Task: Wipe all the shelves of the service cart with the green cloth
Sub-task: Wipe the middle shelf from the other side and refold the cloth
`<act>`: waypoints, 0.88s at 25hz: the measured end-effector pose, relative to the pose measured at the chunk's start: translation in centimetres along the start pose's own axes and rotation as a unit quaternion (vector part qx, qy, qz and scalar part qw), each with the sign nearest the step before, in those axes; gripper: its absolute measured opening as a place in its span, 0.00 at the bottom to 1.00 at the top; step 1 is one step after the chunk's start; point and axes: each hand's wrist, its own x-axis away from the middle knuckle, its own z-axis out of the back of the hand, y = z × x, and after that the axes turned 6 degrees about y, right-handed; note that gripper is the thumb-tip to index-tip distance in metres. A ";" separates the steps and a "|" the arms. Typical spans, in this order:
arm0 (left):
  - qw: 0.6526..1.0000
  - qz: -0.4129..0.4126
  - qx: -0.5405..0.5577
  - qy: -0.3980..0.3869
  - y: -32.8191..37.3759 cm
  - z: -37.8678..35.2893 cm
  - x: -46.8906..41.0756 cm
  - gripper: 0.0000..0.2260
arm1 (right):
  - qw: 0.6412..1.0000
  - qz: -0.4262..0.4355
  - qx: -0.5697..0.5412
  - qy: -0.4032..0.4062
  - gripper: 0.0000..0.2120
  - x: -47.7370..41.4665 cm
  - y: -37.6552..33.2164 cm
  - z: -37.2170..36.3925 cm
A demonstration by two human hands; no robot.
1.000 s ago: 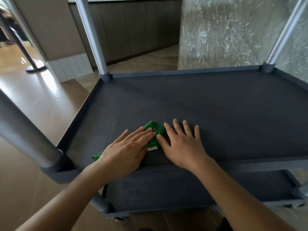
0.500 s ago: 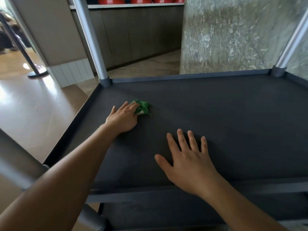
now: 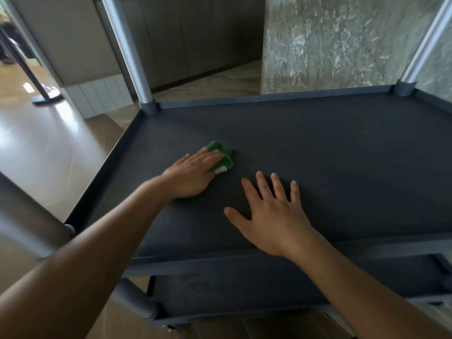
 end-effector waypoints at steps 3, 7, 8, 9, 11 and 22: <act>0.994 -0.104 0.020 0.003 2.1 -1.2 7.5 0.23 | 1.000 0.005 -0.001 0.000 0.43 0.0 0.0 0.1; 0.995 -0.100 0.015 0.017 2.4 -1.2 9.6 0.23 | 1.000 0.012 -0.001 -0.003 0.47 0.3 -0.2 0.1; 0.996 -0.083 0.006 0.024 2.3 -1.1 8.2 0.24 | 1.000 0.009 -0.003 0.001 0.47 0.3 -0.2 0.1; 0.998 -0.064 -0.003 0.027 2.2 -1.1 6.4 0.24 | 1.000 0.007 -0.004 0.004 0.47 0.3 -0.3 0.1; 0.999 -0.022 -0.011 0.022 1.3 -0.9 2.2 0.24 | 1.000 0.007 -0.004 0.006 0.47 0.3 -0.3 0.1; 0.992 0.103 -0.013 0.072 -2.5 -0.5 -8.3 0.23 | 1.000 0.004 -0.002 0.001 0.46 0.2 -0.1 0.0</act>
